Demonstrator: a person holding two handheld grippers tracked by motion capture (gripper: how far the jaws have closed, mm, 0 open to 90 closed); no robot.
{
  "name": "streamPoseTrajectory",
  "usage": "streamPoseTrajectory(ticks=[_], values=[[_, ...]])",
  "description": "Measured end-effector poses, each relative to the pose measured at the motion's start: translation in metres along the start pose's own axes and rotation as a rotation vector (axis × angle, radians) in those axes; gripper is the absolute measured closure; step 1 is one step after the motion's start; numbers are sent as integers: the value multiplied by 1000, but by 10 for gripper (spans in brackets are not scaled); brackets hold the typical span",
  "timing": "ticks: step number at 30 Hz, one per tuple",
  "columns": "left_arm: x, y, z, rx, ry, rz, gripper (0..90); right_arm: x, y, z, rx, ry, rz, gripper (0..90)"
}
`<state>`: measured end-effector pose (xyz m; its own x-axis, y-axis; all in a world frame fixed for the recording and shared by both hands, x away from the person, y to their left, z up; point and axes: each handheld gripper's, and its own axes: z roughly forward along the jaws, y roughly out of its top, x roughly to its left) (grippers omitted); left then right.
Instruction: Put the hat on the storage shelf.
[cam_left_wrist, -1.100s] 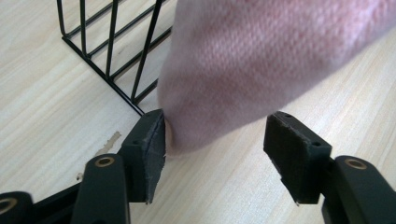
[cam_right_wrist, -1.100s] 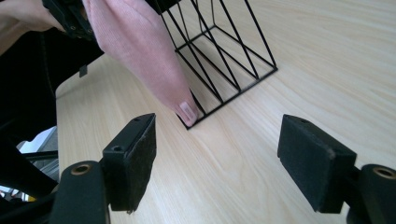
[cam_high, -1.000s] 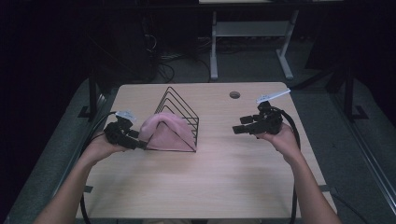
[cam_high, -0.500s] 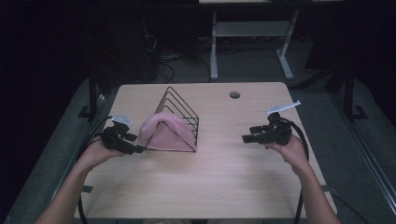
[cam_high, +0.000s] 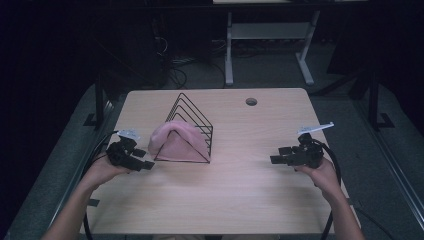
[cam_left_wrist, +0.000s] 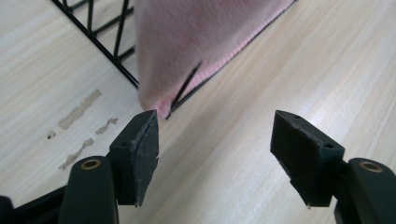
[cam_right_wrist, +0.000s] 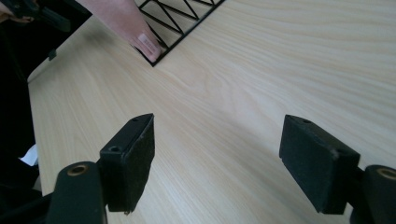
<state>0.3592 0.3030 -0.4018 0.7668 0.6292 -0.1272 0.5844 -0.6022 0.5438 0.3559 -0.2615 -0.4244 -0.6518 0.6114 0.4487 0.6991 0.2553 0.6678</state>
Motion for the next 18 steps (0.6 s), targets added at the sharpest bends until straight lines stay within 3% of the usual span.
streamPoseTrajectory(ticks=[3, 4, 5, 6, 12, 18], values=[[-1, -4, 0, 11, -2, 5, 327, -2, -8, -4, 7, -14, 12, 261], [-3, -5, 1, -2, -3, -11, 327, -2, -11, -5, 9, -19, 16, 261], [-2, -6, 1, 11, -2, 2, 327, -3, -14, -7, 10, -24, 16, 261], [-4, -7, 2, 1, -5, -13, 327, -3, -16, -8, 11, -24, 19, 261], [-8, -13, 3, 5, -3, 1, 328, 0, -26, -12, 28, -40, 18, 261], [-21, -26, 4, -27, 19, -36, 325, 12, -35, -15, 32, -52, -7, 236]])
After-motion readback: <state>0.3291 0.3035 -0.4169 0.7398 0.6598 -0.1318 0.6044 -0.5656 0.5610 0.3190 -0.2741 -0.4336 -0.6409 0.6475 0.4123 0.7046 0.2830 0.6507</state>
